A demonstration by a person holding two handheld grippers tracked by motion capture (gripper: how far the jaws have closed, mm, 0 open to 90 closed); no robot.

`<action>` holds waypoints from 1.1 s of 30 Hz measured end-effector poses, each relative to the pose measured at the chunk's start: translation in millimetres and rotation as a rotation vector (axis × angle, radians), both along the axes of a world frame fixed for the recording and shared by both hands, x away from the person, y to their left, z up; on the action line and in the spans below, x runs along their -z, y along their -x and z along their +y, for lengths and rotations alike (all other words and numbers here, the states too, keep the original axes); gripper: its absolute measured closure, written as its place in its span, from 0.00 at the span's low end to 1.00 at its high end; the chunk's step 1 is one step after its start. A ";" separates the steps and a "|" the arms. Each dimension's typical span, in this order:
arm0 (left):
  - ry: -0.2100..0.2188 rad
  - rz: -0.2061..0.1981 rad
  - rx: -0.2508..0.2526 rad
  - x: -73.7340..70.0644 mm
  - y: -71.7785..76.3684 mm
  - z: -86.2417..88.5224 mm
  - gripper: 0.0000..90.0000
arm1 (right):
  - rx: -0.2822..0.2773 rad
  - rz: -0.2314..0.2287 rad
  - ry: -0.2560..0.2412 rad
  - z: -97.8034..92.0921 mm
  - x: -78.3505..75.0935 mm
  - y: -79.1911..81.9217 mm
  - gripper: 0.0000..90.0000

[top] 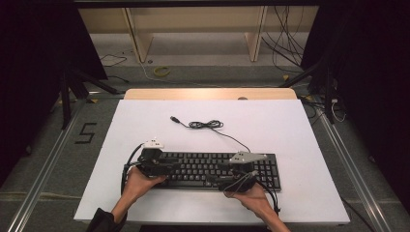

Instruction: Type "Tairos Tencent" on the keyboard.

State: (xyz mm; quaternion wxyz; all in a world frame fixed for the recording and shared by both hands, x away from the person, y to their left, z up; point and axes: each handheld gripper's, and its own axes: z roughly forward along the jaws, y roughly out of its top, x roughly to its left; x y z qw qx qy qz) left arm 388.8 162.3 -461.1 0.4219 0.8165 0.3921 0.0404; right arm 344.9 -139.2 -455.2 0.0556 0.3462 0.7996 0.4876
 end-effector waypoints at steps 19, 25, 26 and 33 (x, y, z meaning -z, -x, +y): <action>-0.089 -0.004 0.031 7.8 -11.8 -18.0 0.99 | 0.002 0.008 0.001 -6.4 2.7 6.1 0.42; -0.109 0.000 0.031 10.5 -14.1 -21.2 0.99 | 0.003 0.005 -0.003 -8.0 2.1 7.3 0.42; -0.110 -0.001 0.033 10.4 -14.5 -21.1 0.99 | 0.003 0.005 -0.003 -8.3 2.0 7.4 0.42; -0.115 0.002 0.037 14.1 -14.5 -22.9 0.99 | 0.002 0.007 -0.002 -9.1 1.7 8.7 0.42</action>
